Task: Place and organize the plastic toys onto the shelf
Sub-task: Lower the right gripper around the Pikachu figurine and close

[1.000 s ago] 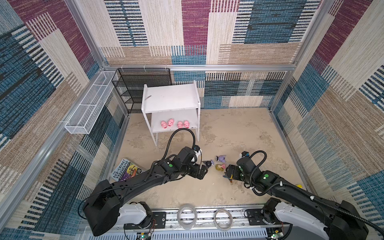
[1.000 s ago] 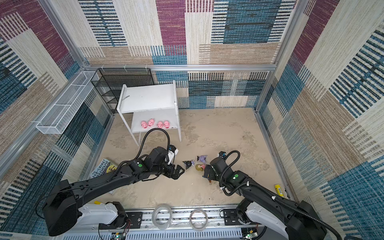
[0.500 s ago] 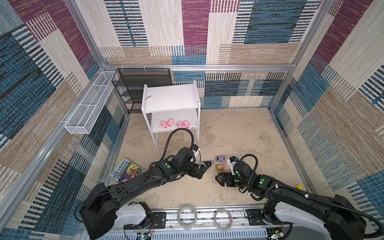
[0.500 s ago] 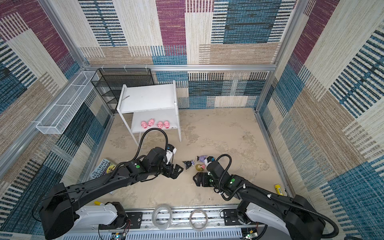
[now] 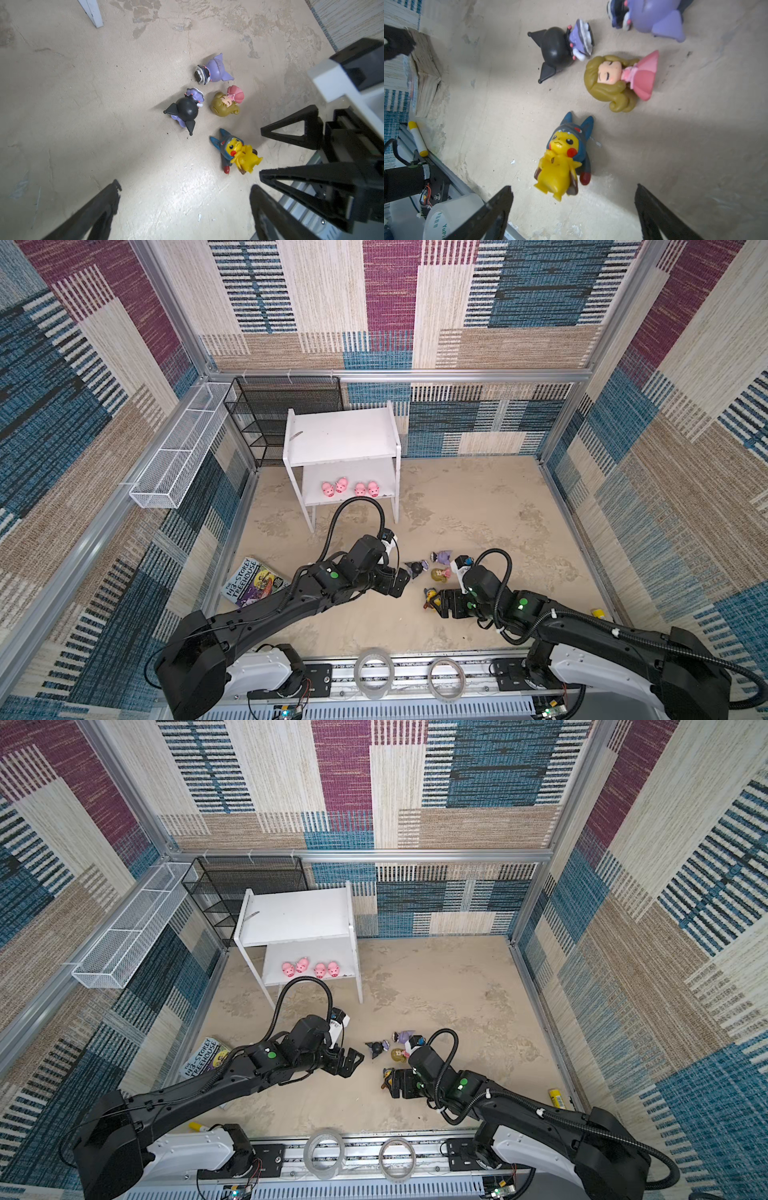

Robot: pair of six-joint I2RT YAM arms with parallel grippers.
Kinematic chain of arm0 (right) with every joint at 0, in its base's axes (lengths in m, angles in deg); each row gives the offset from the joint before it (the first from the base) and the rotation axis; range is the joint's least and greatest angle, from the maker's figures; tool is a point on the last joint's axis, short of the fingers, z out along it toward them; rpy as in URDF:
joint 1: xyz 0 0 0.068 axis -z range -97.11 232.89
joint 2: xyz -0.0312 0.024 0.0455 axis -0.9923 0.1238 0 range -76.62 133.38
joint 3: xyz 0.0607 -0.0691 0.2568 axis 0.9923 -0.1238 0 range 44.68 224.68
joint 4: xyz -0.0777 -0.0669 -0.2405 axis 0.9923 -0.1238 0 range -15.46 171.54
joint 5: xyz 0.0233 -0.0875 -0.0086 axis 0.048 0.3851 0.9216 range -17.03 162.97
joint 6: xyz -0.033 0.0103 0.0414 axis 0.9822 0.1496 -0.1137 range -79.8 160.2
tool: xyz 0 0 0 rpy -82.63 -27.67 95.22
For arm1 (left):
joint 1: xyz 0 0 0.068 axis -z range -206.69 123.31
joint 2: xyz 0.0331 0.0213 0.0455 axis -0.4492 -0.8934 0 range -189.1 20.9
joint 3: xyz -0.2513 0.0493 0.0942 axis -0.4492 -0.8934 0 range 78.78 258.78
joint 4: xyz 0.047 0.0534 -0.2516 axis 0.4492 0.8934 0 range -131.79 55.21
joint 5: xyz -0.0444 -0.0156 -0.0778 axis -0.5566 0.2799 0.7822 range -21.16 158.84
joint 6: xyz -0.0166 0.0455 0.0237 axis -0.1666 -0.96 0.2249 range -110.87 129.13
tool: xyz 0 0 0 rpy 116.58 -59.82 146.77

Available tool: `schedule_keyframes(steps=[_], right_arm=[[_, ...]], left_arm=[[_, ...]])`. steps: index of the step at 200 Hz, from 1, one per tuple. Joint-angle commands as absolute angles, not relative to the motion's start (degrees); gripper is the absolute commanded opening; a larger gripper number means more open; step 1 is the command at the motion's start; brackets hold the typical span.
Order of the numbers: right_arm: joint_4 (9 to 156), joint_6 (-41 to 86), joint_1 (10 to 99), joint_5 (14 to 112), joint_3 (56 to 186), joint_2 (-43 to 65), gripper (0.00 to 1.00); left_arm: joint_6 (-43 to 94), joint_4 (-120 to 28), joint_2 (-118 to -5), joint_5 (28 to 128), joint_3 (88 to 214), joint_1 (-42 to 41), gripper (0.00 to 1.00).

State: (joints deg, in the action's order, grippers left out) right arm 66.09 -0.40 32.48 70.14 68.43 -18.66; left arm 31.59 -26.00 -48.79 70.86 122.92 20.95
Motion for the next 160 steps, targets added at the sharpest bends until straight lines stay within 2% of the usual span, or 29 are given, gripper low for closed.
schedule_keyframes(steps=[1,33,68,136,160], right_arm=[[69.6,0.8,31.5,72.7,70.2,-15.5,0.92],[68.4,1.3,28.0,77.5,74.5,-7.0,0.86],[64.3,0.9,24.2,82.6,78.7,-0.3,0.66],[60.6,1.3,22.1,83.3,78.7,-0.2,0.4],[64.7,3.4,21.3,83.8,76.0,-3.3,0.34]], left_arm=[[30.6,-25.6,-47.9,69.7,122.5,20.9,0.99],[30.2,-24.5,-46.8,68.9,122.3,20.9,0.99],[29.8,-23.4,-44.7,67.3,121.1,20.8,0.99],[29.8,-22.9,-45.4,67.6,121.7,20.9,0.99],[29.7,-22.2,-46.4,69.0,122.5,20.8,0.99]])
